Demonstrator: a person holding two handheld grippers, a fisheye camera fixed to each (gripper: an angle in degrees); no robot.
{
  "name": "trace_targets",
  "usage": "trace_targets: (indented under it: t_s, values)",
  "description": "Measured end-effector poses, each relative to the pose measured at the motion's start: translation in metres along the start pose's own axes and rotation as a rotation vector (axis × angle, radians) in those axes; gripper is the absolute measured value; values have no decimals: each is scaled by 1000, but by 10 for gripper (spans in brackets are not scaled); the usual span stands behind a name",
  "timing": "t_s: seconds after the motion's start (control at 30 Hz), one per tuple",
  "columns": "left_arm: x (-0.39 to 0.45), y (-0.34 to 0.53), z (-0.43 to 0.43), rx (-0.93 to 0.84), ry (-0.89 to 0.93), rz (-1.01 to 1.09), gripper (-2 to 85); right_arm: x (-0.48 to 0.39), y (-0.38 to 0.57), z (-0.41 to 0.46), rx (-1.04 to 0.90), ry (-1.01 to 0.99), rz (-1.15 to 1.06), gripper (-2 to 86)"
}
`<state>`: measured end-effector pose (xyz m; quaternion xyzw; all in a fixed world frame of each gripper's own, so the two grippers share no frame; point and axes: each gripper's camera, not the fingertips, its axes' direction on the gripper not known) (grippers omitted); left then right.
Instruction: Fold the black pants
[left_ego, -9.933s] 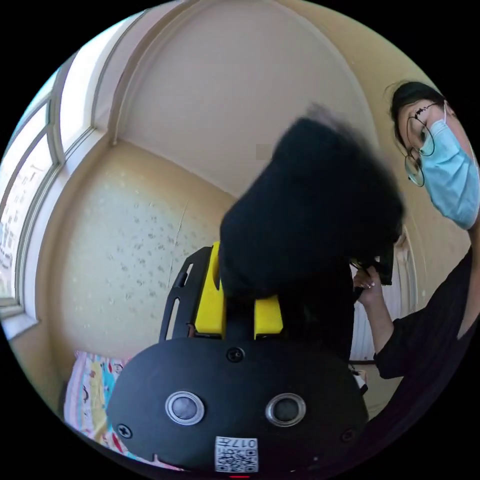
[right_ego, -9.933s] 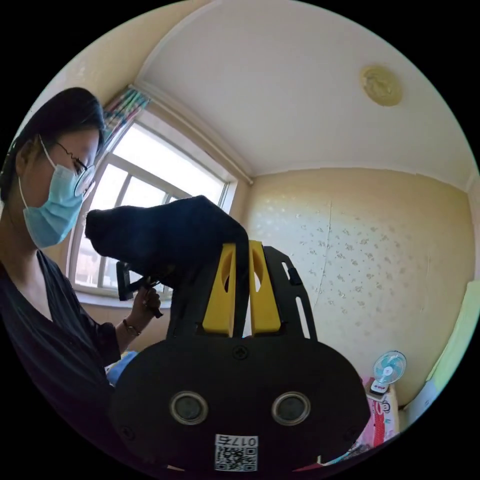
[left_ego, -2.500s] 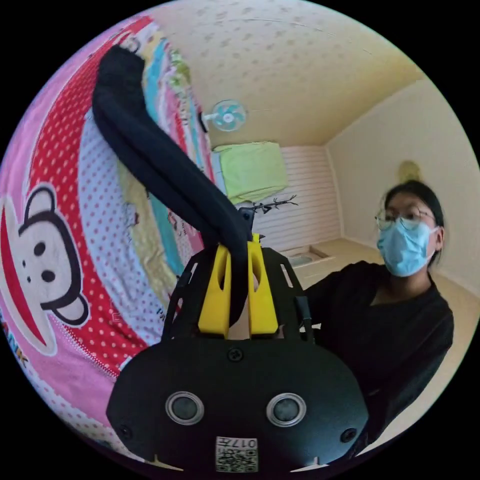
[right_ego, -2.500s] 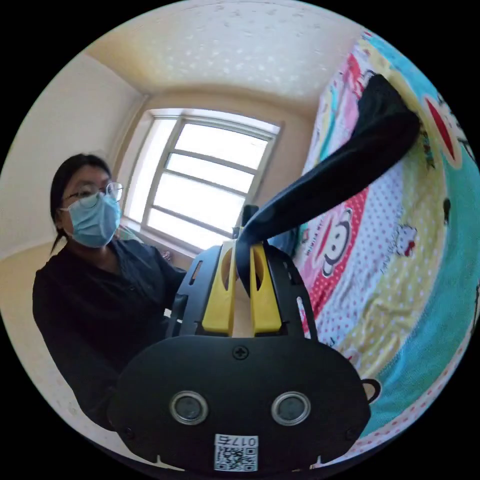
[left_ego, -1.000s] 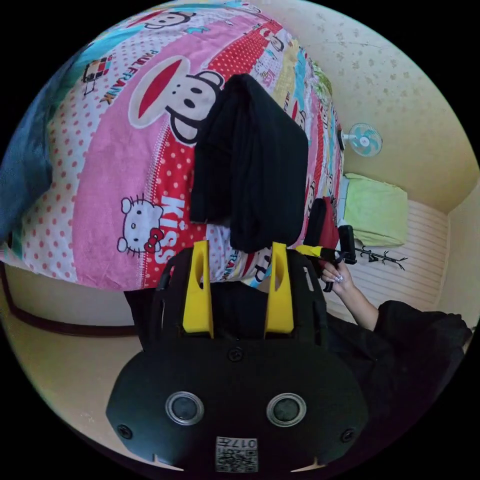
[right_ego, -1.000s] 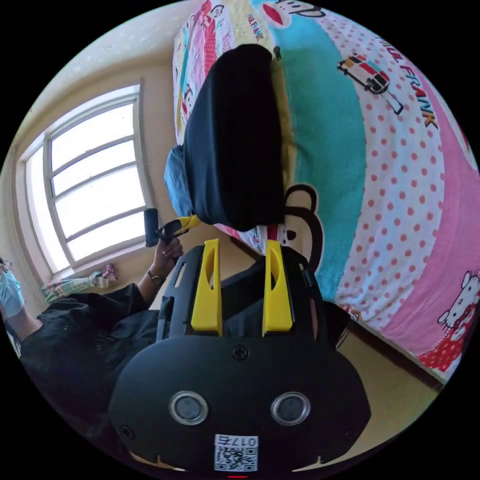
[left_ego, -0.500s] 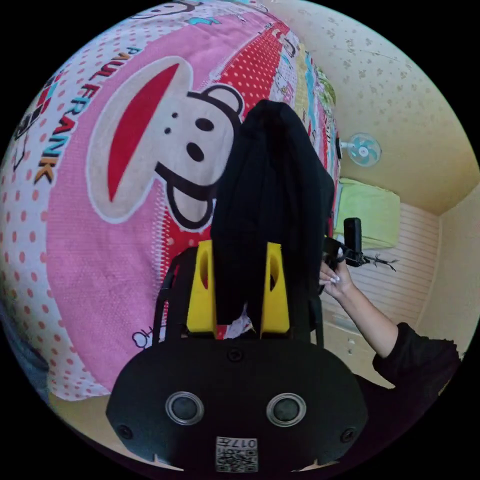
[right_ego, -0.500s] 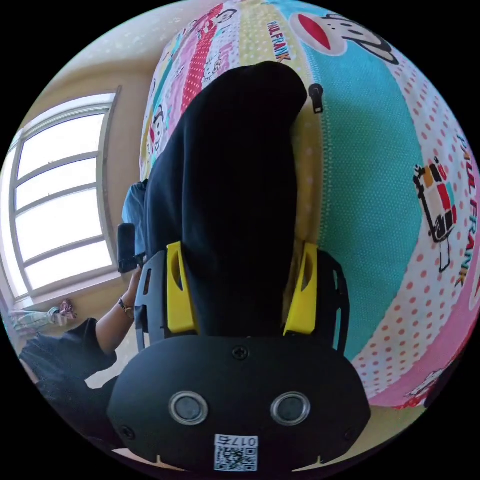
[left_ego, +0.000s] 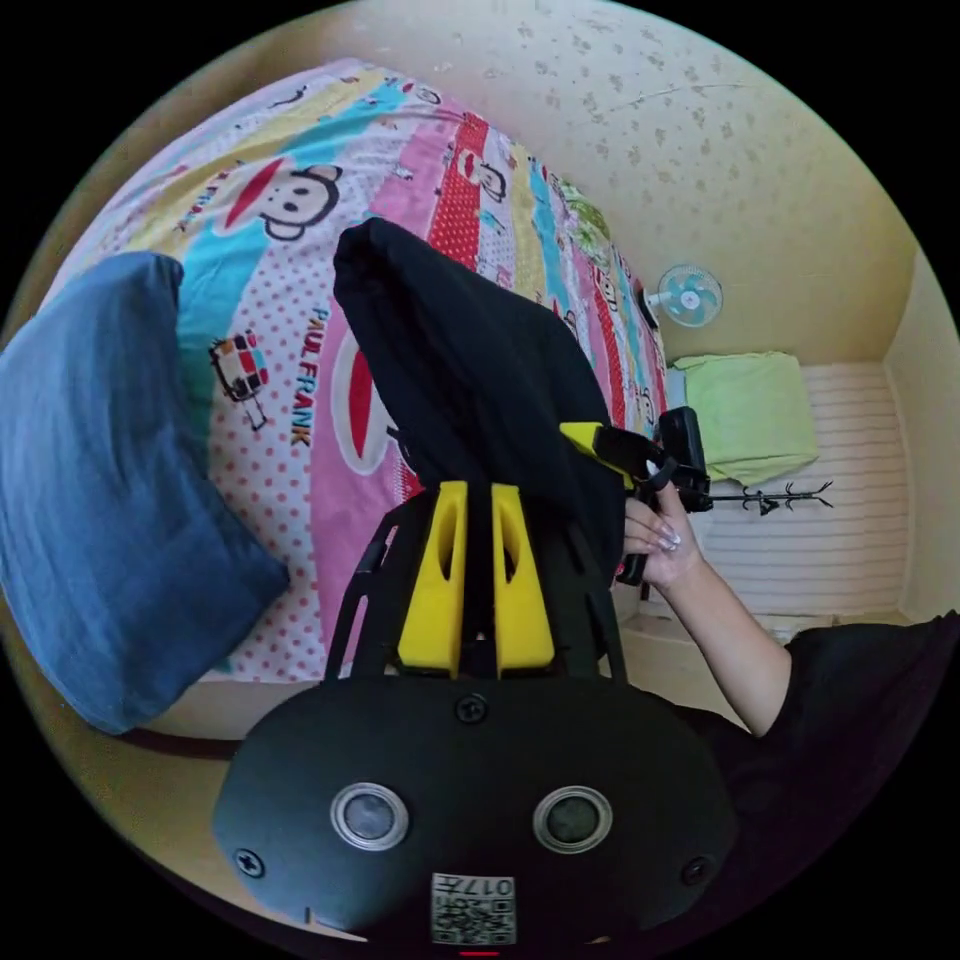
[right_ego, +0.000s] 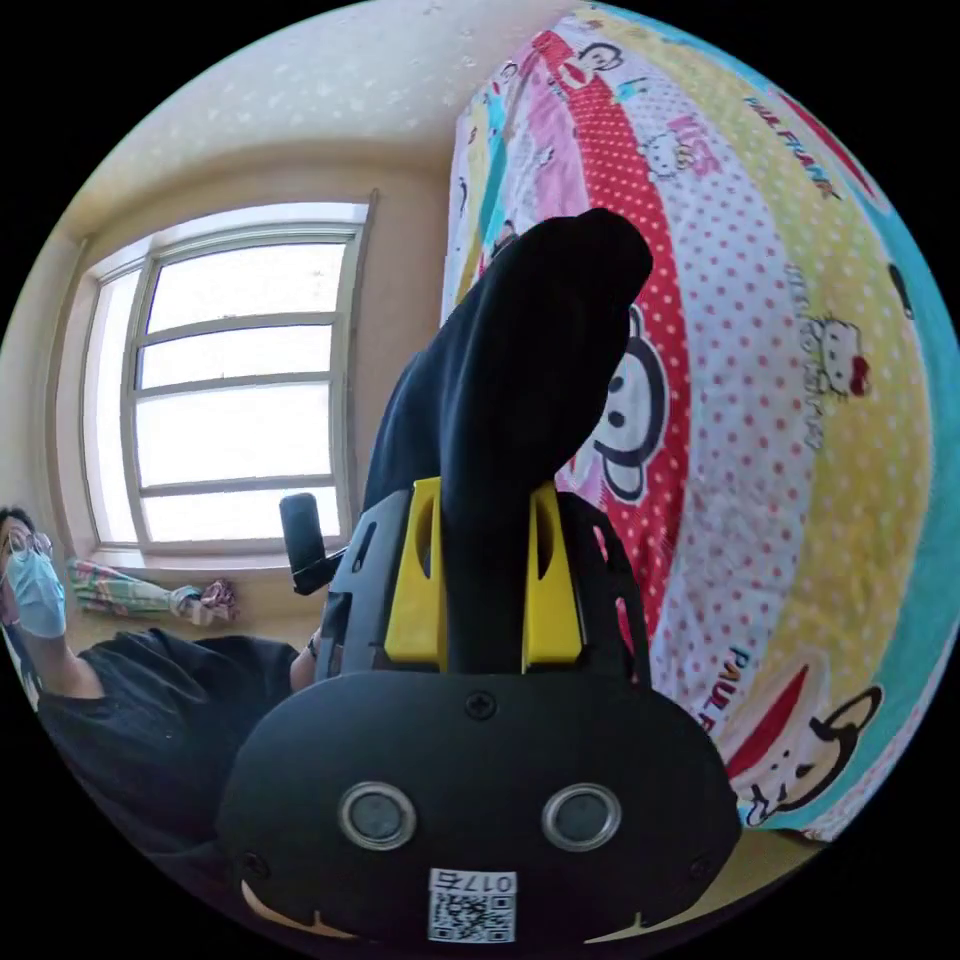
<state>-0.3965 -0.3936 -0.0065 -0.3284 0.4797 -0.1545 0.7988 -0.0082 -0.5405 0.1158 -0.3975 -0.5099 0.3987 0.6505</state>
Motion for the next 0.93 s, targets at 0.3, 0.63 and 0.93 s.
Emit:
trace_targets:
  t_s: [0.3, 0.63, 0.93]
  values:
    - [-120, 60, -108, -39, -329, -263, 7, 10, 13, 16, -170, 230, 226, 29]
    - [-1, 70, -53, -22, -129, 121, -6, -90, 224, -179, 290, 729, -151, 6]
    - [290, 103, 28, -255, 282, 827, -6, -198, 439, -245, 1087, 1212, -659, 3]
